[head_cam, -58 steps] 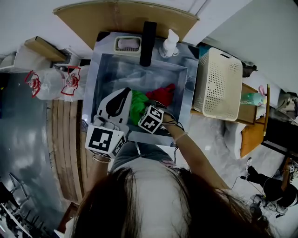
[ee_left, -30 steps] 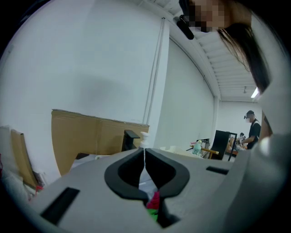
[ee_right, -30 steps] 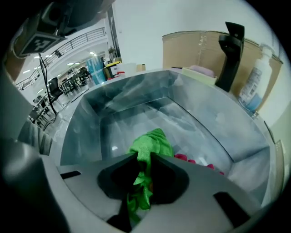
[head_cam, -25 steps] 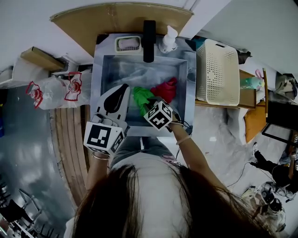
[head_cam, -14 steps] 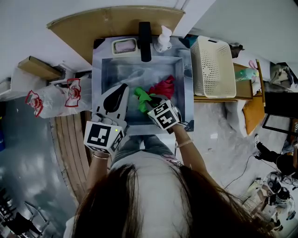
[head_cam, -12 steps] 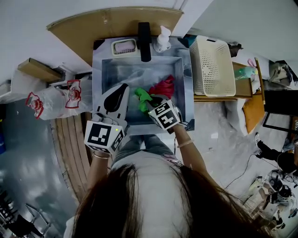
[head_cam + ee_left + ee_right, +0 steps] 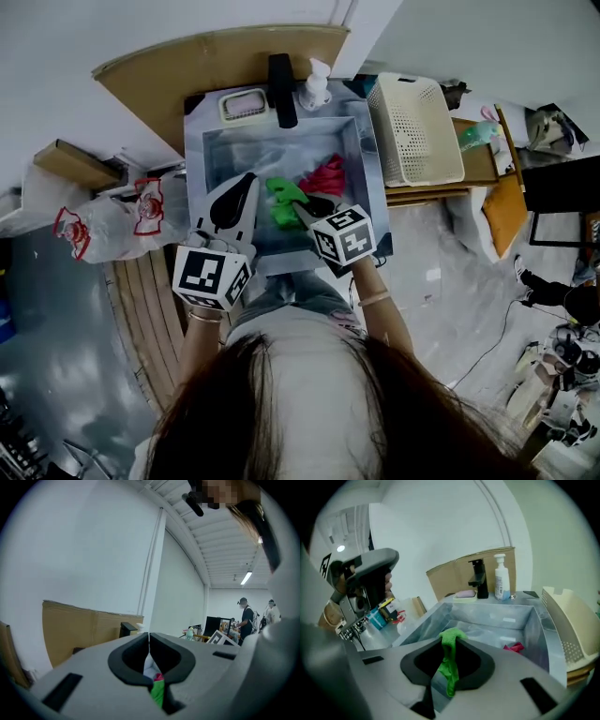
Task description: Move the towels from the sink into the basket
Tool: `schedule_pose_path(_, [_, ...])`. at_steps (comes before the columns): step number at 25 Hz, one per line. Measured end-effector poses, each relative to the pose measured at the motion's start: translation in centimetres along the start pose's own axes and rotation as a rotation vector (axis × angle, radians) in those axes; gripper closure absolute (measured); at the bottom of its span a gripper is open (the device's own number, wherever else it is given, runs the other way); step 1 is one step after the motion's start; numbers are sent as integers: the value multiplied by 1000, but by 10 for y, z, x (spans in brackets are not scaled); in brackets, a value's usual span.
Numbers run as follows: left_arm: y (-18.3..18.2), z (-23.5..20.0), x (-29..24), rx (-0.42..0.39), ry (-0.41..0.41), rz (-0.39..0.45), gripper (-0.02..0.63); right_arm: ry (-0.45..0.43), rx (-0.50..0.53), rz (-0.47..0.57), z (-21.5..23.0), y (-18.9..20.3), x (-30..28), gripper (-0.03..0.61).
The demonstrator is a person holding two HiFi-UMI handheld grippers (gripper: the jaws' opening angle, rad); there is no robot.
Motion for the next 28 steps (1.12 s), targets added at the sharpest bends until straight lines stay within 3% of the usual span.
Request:
schedule_pose_path(6, [-5,4,2,-2,27,12,606,-3,-88,91,-6,-17,17,500])
schedule_pose_path(16, [-10,20,-6,-25,52,19,606,-11,-137,228,-1,-43,51,499])
schedule_pose_path(28, [-18,45,-22,-33,-3,41,606,-94,-162,332,9,-62,93,499])
Point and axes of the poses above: the fingertips, and each gripper's own axes: x backward along the fingers, z to its right, y out of its underside, the point moved 1 cm from there along x, backward along the fingers, and after that the axes turned 4 degrees about z, right-handed, at the moved point
